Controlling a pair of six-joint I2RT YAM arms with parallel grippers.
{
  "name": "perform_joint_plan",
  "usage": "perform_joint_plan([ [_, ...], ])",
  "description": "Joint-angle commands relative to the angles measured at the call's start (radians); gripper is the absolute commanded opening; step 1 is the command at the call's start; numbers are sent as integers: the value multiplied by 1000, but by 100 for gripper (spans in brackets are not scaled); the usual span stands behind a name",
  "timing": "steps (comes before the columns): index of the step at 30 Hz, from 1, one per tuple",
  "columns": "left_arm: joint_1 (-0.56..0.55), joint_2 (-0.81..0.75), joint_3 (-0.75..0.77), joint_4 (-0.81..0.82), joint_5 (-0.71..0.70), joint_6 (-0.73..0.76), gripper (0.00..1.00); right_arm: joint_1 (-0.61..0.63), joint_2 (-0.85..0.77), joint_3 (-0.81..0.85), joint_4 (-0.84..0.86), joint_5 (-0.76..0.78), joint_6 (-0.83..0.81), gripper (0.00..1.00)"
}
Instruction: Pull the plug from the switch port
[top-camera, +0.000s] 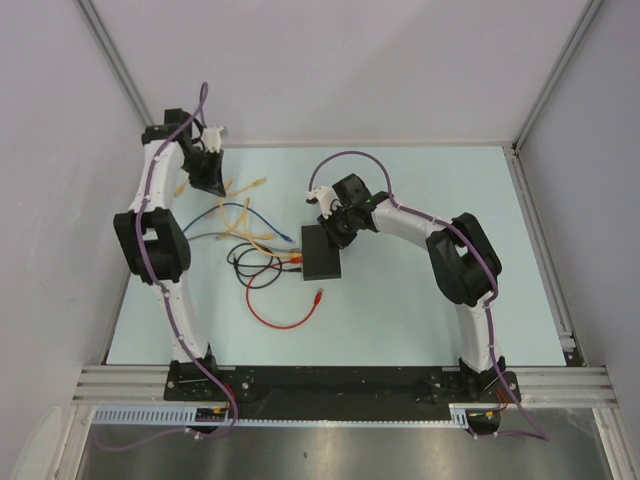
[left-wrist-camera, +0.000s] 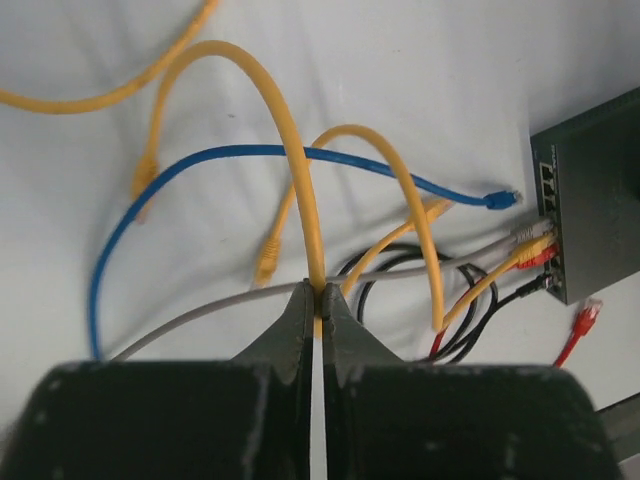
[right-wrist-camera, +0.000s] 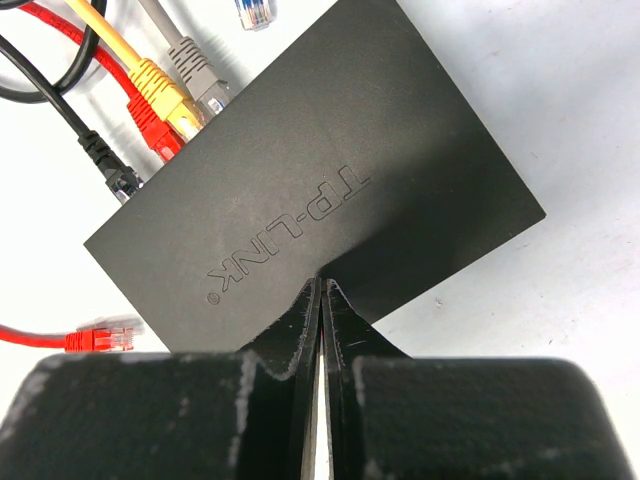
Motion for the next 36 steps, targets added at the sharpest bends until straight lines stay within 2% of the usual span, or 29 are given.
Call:
perform_joint_plan([
  [1, 51, 2, 267, -288, -13, 186, 0, -8, 53, -10, -42, 34, -20, 4],
  [7, 49, -10, 396, -321, -79, 272, 0, -6, 70, 6, -44, 28, -20, 4],
  [9, 49, -16, 441, -292, -113, 277, 0, -6, 72, 6, -45, 28, -20, 5],
  [15, 3, -61, 441, -132, -182, 320, 0, -8, 70, 6, -45, 28, -18, 5],
  [17, -6, -78, 429, -27, -190, 298, 0, -6, 72, 6, -44, 29, -18, 5],
  [22, -4, -114, 308, 263, -257, 119, 0, -2, 66, 1, -44, 34, -20, 5],
  [25, -16, -82, 332, 318, -260, 107, 0, -2, 58, -8, -37, 43, -20, 5],
  [30, -24, -22, 364, 371, -314, -28, 1, 0, 50, -13, -37, 54, -21, 5],
  [31, -29, -13, 374, 377, -325, -44, 6, 0, 50, -13, -36, 55, -23, 5],
  [32, -29, -10, 381, 379, -326, -88, 22, 0, 49, -14, -37, 57, -21, 5],
  [36, -30, -18, 348, 397, -343, -186, 27, 0, 47, -16, -36, 60, -23, 5],
])
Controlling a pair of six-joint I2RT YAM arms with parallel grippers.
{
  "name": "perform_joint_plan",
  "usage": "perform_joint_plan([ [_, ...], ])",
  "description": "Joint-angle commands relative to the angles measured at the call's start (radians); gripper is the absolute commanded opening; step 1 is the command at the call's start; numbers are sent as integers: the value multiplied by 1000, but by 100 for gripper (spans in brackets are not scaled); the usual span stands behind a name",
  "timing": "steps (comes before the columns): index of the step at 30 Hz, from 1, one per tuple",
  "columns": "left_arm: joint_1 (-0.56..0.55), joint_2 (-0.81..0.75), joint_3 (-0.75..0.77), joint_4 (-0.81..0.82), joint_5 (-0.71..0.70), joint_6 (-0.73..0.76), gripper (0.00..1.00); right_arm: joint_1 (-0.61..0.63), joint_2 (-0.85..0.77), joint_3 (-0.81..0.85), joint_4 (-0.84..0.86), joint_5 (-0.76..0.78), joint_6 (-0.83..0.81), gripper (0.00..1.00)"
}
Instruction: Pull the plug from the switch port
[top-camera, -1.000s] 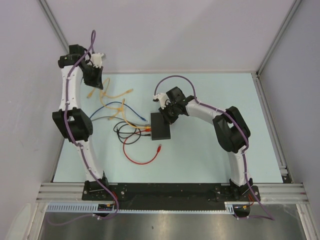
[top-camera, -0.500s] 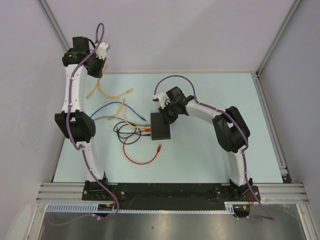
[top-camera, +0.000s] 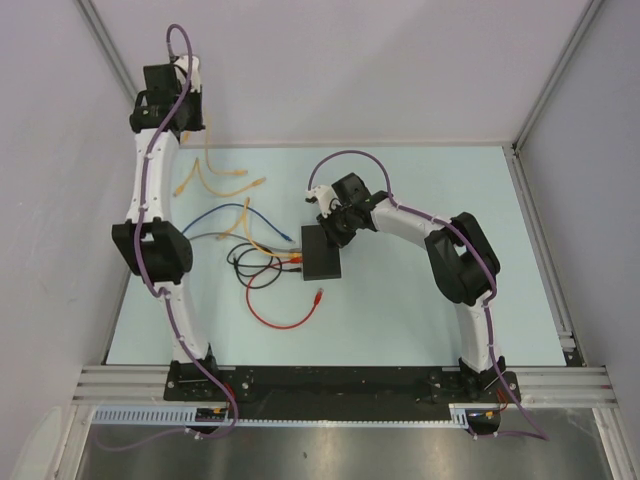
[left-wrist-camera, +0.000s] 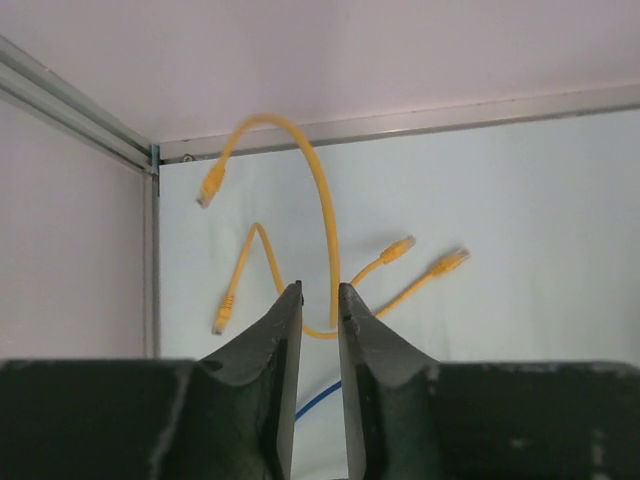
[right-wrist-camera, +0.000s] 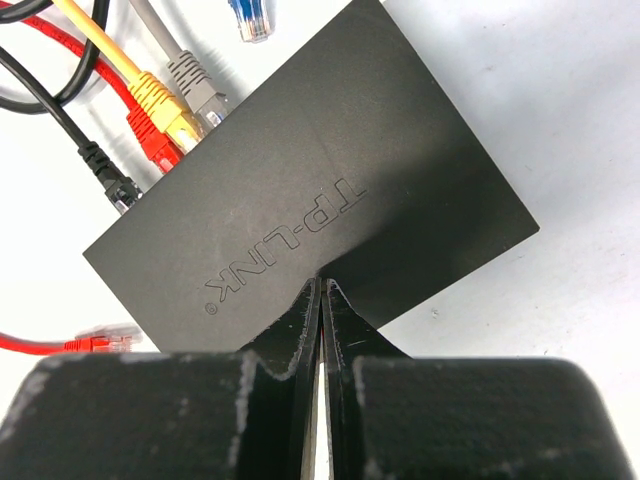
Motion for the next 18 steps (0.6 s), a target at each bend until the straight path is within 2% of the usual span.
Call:
perform_joint_plan([
  [1, -9, -6, 8, 62, -50, -171, 32, 3, 37, -28, -41, 66, -23, 5],
  [2, -9, -4, -6, 61, -50, -171, 36, 3, 37, -28, -39, 66, -23, 5],
  [4, -9, -1, -20, 61, -59, -181, 36, 3, 35, -28, -39, 66, -23, 5],
  [7, -9, -9, -25, 56, -56, -181, 43, 4, 37, -28, -41, 65, -23, 5],
  [10, -9, -41, -25, 64, 108, -190, 49, 3, 38, -28, -41, 65, -23, 5],
  [11, -9, -50, -28, 64, 189, -162, 51, 3, 38, -28, -42, 63, -23, 5],
  [12, -10, -60, -32, 56, 375, -145, 52, 3, 40, -28, -39, 63, -23, 5],
  [14, -13, -86, -73, 45, 487, -141, 54, 3, 42, -28, -38, 62, -21, 5],
  [17, -21, -133, -211, 45, 498, -159, 55, 0, 42, -28, -35, 62, -23, 5],
  [18, -21, -142, -245, 33, 434, -170, 54, 1, 40, -28, -35, 62, -23, 5],
])
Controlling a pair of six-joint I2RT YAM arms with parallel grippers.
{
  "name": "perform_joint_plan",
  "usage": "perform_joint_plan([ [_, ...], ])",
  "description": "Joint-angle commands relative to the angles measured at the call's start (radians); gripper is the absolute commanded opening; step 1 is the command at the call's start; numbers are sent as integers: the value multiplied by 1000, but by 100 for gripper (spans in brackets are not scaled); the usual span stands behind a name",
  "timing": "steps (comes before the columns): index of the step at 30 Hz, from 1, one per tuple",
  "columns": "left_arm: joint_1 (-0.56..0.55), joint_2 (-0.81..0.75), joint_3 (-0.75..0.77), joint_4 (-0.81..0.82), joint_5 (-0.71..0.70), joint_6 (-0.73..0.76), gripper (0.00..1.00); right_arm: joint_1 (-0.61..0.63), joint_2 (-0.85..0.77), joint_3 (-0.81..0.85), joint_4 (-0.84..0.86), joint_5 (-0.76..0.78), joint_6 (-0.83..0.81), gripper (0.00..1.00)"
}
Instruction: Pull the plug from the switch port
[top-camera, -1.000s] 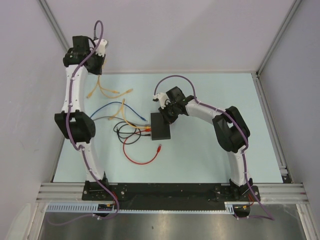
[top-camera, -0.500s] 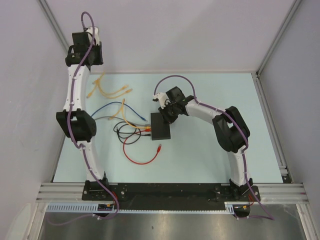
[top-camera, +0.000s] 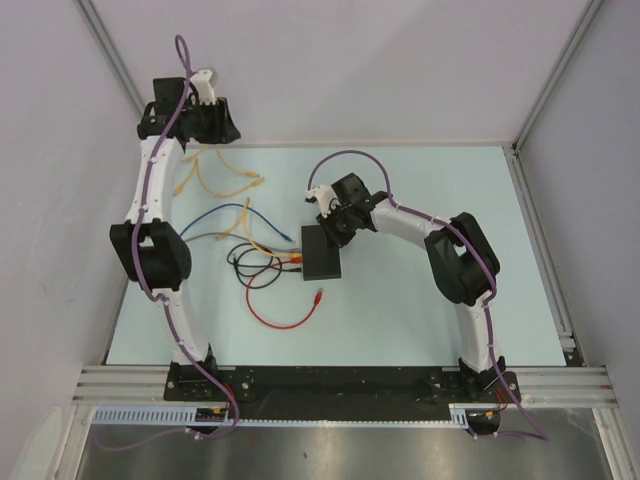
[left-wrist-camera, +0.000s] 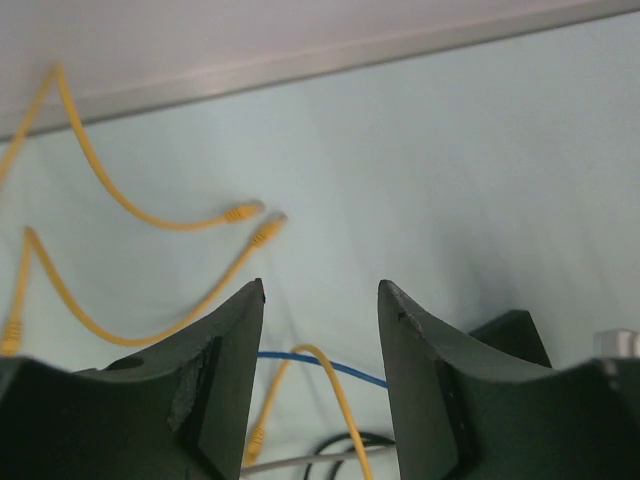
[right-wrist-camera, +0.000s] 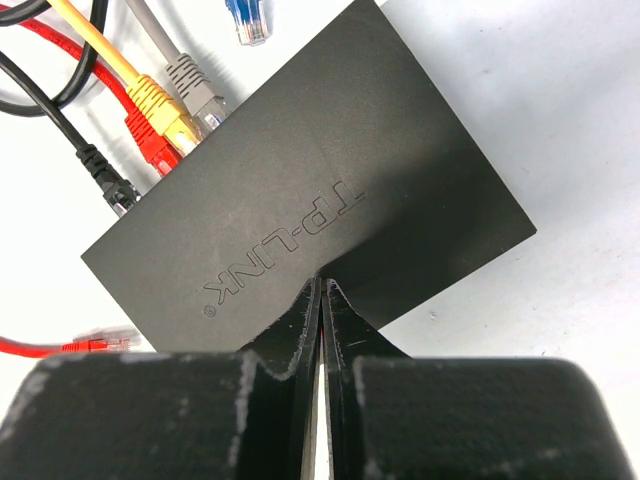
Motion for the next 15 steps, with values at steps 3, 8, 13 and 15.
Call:
perform_joint_plan([
  [3, -11, -160, -268, -1, -81, -92, 46, -6, 40, -28, -42, 57, -23, 5],
  [8, -8, -238, -481, -15, -252, -204, 39, -6, 43, -28, -39, 54, -25, 5],
  [13, -10, -229, -601, 23, -240, -280, 45, 1, 43, -27, -36, 52, -25, 5],
  [15, -10, -200, -601, 29, -237, -283, 48, 3, 39, -28, -38, 55, -25, 5],
])
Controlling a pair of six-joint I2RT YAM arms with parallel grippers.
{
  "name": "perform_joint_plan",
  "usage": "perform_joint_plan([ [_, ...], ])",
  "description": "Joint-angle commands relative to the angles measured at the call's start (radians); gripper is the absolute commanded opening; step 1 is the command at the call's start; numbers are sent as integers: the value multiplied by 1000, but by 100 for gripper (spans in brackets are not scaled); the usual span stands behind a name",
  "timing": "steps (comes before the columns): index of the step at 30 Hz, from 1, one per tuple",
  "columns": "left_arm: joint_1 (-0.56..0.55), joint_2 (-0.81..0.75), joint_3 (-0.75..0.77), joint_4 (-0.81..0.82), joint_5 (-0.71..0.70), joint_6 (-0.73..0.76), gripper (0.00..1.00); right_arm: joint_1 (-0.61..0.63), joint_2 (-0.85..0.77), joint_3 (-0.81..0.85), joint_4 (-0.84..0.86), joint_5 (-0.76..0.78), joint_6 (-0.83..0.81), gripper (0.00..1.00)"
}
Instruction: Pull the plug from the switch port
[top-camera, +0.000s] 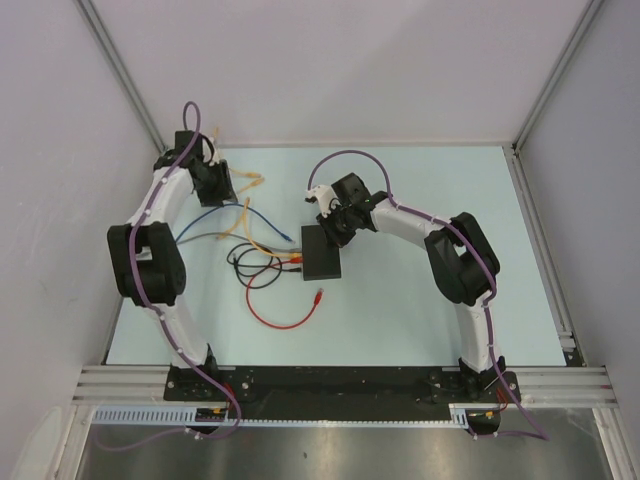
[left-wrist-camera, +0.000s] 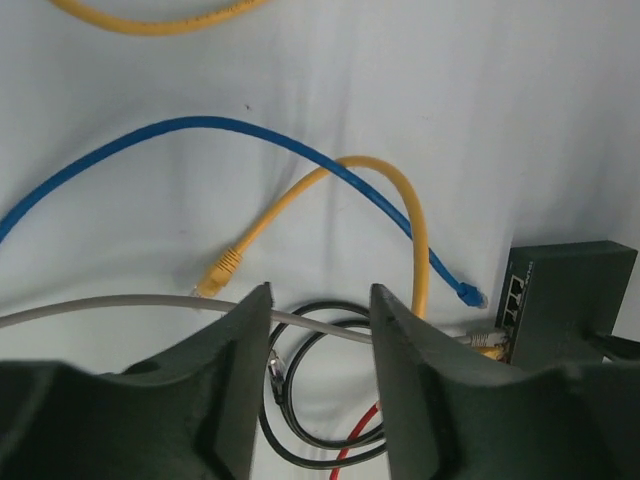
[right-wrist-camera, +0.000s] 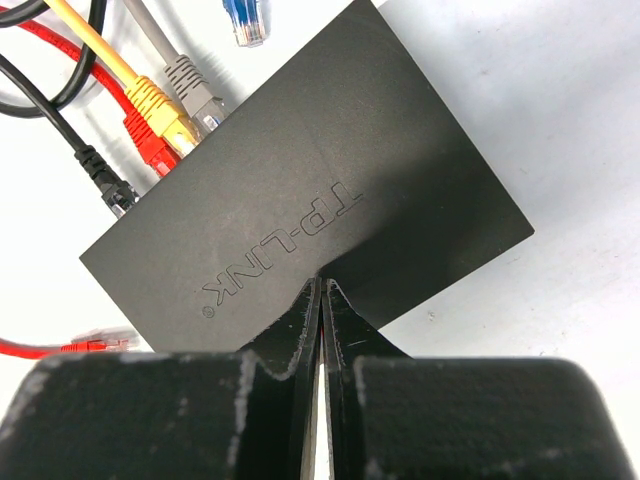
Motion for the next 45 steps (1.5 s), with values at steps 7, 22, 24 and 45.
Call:
perform_joint_plan([
  [7, 5, 104, 94, 26, -34, -73, 67, 1, 22, -50, -43, 63, -27, 5],
  [22, 31, 275, 199, 41, 62, -197, 67, 9, 23, -61, -54, 78, -30, 7],
  [24, 25, 301, 214, 40, 50, -223, 67, 12, 25, -59, -57, 83, -32, 7],
  [45, 15, 353, 242, 44, -30, -127, 21, 30, 23, -68, -60, 77, -41, 8],
])
